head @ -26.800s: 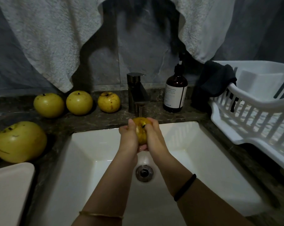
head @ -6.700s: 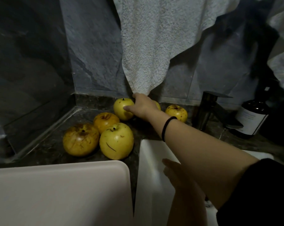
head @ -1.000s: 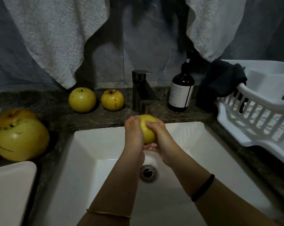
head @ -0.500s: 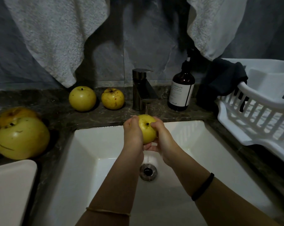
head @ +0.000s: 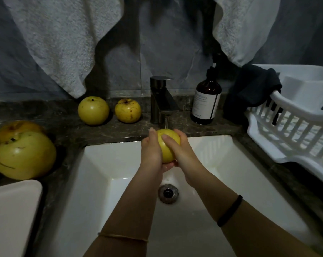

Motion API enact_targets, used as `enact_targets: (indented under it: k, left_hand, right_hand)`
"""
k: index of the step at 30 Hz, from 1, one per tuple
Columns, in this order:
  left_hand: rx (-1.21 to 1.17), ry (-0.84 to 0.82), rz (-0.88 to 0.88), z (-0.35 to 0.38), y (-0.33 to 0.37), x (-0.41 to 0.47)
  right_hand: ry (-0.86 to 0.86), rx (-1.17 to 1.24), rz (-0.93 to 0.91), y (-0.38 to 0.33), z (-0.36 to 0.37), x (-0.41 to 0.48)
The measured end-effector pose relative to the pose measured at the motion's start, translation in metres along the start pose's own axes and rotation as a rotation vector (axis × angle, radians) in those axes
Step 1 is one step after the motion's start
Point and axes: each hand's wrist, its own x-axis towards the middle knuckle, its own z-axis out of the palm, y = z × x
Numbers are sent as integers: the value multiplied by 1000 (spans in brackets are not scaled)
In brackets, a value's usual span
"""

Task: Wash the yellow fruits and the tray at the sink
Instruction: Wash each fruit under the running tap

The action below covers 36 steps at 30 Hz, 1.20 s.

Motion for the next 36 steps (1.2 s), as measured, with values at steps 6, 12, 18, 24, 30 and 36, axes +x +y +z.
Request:
enact_targets:
  k: [6,12,18,24,30,36]
  left_hand:
    - [65,-11,8,-1,-1,-6]
    - [36,-165,45,-4,-7,-15]
    - [-59,-159,-57,-7,-4,-2]
    - [-192,-171,-183,-10,-5,7]
    - [-128,-156,-160,-10,-5,4]
    - [-80,-124,-141,-9,-1,0]
  right_hand:
    - [9,5,-11,0,-4,-1]
    - [73,-80,-125,3,-4,0]
    - [51,-153,-148,6,-2,2]
    - [56,-373,-215,13,0,1]
    - [105,-377,-140,11,-3,0]
    - [98,-410,-188,10,-3,-1]
